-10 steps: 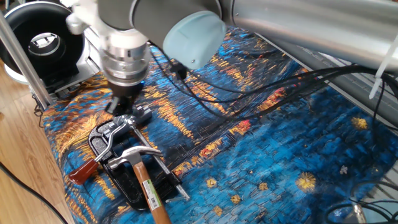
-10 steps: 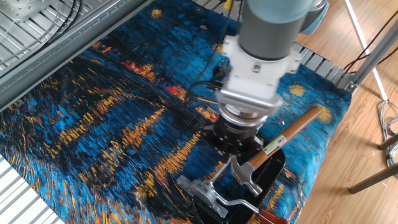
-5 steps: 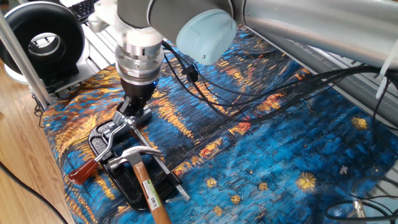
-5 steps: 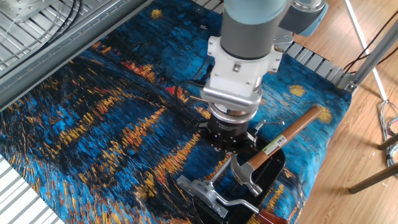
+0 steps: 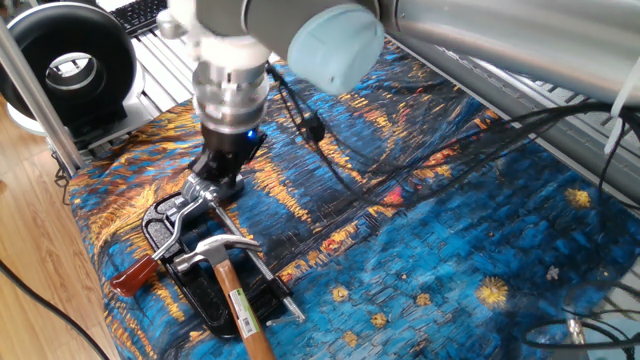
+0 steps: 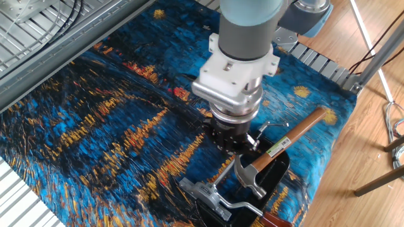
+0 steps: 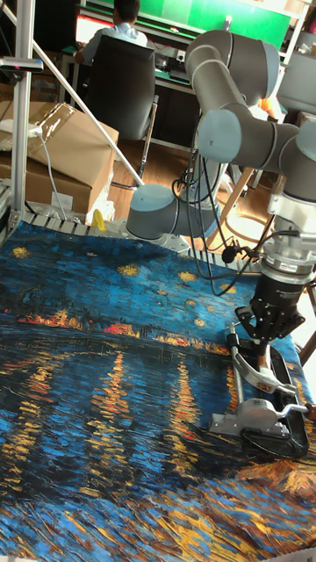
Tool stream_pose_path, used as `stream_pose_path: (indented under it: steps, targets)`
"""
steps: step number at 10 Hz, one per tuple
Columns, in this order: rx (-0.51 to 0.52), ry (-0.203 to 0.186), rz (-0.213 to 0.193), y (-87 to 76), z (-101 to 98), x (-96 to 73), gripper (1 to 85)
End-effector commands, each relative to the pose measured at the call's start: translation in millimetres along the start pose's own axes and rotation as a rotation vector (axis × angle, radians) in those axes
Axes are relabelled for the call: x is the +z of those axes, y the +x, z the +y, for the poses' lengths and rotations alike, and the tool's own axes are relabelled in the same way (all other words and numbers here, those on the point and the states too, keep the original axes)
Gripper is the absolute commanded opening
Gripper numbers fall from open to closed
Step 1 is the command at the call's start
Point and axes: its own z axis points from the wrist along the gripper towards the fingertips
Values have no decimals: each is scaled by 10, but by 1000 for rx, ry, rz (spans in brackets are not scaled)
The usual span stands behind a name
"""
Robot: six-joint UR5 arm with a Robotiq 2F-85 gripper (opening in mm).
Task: Push down the lever
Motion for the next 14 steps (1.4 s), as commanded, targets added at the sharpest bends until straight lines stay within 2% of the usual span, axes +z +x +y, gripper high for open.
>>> stream_pose_path:
  steps: [1,2,4,5,6,7,8,9,10,11,12,13,14]
  targets:
    - [-94,-29,12,-126,-640,-227,17]
    - [-104,-46,4,-112,-761,-226,17]
    - [-172,-89,-10,-55,-863,-192,17]
    - [-139,-74,4,-26,-903,-189,17]
    - [-19,-75,26,19,-900,-190,17]
    - [158,-96,40,35,-838,-196,17]
    - [213,-100,-4,-87,-838,-195,17]
    - [179,-73,-16,-109,-909,-189,17]
    - [139,-13,-9,-120,-1133,-225,17]
    - [78,32,15,-164,-1473,-351,17]
    - [58,-10,28,-196,-1616,-454,17]
    - [41,-8,24,-231,-1874,-507,17]
    - [28,10,10,-278,-2113,-500,17]
